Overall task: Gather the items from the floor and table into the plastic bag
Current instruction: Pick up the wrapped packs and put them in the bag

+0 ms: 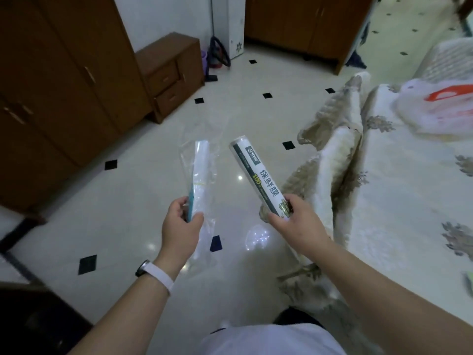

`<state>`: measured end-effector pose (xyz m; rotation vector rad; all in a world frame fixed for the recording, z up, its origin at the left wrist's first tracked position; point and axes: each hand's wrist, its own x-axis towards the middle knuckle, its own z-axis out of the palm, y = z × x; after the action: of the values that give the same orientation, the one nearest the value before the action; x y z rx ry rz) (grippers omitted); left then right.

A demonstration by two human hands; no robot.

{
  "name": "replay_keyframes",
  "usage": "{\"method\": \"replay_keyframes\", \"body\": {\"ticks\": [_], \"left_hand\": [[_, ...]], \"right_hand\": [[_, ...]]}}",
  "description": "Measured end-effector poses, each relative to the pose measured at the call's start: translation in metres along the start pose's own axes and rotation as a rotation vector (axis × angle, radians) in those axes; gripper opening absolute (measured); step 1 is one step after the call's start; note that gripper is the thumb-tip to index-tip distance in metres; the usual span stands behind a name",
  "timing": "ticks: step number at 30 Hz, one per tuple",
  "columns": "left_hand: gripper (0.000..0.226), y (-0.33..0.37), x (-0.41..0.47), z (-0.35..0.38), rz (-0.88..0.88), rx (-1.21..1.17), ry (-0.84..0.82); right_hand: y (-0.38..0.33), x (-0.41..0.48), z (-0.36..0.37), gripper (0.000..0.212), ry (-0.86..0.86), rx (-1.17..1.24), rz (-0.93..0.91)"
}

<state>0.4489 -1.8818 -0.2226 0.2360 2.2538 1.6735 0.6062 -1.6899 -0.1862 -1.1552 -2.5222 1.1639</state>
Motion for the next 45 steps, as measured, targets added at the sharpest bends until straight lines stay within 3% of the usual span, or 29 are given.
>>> {"method": "replay_keyframes", "body": {"ticks": [7,14,22,31,45], "left_hand": [[0.033,-0.011,0.061,-0.021,-0.037,-0.02,0.044],[0.031,-0.008,0.162,-0.024,-0.079,0.039,0.082],[0.033,0.052,0.3,0.007,-0.079,0.054,0.054],[0.035,0.114,0.417,0.082,0.01,0.031,-0.04],[0.034,0.15,0.637,0.231,0.039,-0.012,-0.365]], "right_hand": [[-0.025,0.055,0.028,0.026,-0.017,-0.049,-0.001],[-0.044,0.168,0.072,0.027,-0.088,-0.027,-0.048],[-0.079,0.308,0.079,0.034,-0.145,0.035,-0.006],[-0.093,0.426,0.011,0.023,0.041,0.027,0.012],[-0.079,0.592,-0.022,0.028,0.223,-0.033,0.263]]}}
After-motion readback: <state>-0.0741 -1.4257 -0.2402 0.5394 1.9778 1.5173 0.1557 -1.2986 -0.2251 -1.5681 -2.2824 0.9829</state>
